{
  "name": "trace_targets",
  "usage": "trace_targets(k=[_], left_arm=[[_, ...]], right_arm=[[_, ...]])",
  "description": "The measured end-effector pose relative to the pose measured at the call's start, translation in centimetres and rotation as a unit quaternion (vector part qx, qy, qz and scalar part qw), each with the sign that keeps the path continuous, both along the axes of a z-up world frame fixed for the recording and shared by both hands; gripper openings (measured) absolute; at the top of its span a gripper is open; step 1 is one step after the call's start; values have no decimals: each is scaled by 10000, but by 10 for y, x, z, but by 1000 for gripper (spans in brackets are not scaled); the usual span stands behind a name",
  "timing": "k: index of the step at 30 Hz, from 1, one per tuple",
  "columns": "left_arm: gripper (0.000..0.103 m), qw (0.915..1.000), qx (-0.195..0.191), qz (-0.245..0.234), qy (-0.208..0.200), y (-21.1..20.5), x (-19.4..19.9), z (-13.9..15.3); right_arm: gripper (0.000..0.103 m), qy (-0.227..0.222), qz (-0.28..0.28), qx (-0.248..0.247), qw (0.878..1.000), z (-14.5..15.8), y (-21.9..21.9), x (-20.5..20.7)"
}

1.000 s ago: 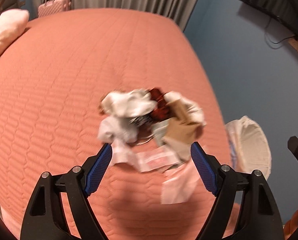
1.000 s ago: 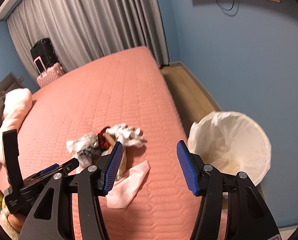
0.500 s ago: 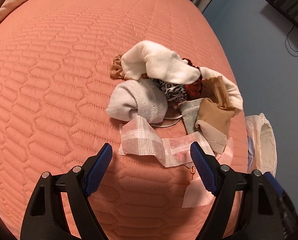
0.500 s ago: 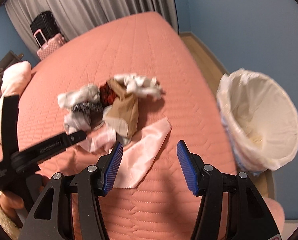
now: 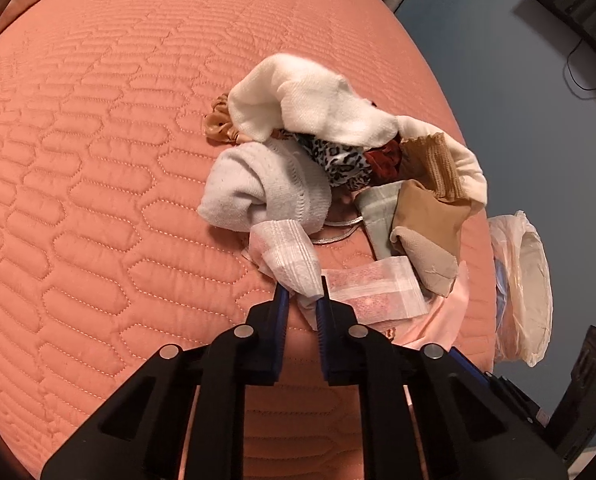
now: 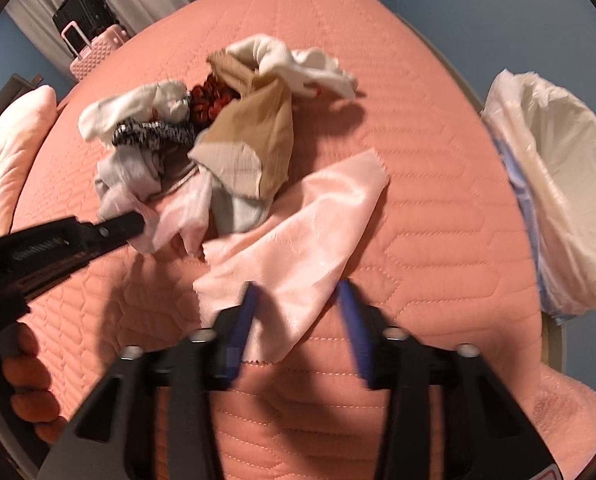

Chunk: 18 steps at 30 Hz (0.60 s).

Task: Collect trash
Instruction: 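Move the left tool to the pink tissue and grasp it, then carry the pink tissue with the left tool over the wastebasket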

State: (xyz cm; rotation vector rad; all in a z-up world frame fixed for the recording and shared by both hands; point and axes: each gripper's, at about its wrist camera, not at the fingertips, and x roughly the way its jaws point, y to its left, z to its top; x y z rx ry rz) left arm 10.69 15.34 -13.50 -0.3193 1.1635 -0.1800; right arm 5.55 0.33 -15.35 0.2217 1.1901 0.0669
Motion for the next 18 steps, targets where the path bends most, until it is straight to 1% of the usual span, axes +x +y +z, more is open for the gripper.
trace_targets(k=[1,2,3,6,8,13,18], left_arm=[[13,10000,41,-26,-39,-1,-1,3],[13,9999,76,-56,-90,-1,-2,6],[13,9998,99,-90,-137,-3,-3,9],[13,9994,154,-175,-242,-6,-4,20],[13,9990,134,-258,-332,-9,-7,29],[13,9963,219,-460,-694,-21,-16,57],[13,9921,159,-642,-1064,-39,-24,90]], right_arm=[[21,-23,8,-22,10000,0,0,0],[13,-16,40,29,10000,1,0,0],[2,4,57,55,10000,1,0,1],[2,-42,63,86,9999,9,-3,0],[2,-213,37,93,9997,22,-6,-3],[2,-688,-20,161,9975,63,-14,-9],[2,-1242,-201,238,9918,115,-34,-16]])
